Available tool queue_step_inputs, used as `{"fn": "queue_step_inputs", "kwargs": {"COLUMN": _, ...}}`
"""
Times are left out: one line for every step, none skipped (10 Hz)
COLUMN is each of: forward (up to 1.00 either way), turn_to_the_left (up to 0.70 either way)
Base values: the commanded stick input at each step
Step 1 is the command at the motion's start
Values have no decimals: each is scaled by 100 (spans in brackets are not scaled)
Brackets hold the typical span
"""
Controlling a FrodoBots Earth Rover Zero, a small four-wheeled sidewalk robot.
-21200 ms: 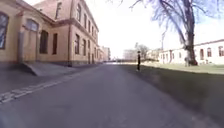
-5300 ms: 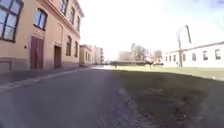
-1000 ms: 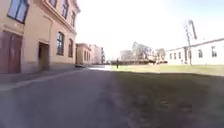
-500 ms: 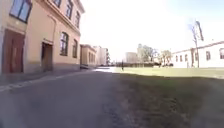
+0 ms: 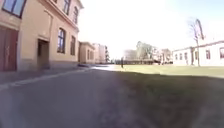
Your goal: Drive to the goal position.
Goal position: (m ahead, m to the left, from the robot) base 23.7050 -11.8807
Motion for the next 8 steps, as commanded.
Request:
{"fn": "queue_step_inputs", "kwargs": {"forward": 85, "turn_to_the_left": 0}}
{"fn": "queue_step_inputs", "kwargs": {"forward": 85, "turn_to_the_left": 0}}
{"fn": "queue_step_inputs", "kwargs": {"forward": 85, "turn_to_the_left": 0}}
{"fn": "queue_step_inputs", "kwargs": {"forward": 85, "turn_to_the_left": 0}}
{"fn": "queue_step_inputs", "kwargs": {"forward": 85, "turn_to_the_left": 0}}
{"fn": "queue_step_inputs", "kwargs": {"forward": 85, "turn_to_the_left": 0}}
{"fn": "queue_step_inputs", "kwargs": {"forward": 85, "turn_to_the_left": 0}}
{"fn": "queue_step_inputs", "kwargs": {"forward": 85, "turn_to_the_left": 0}}
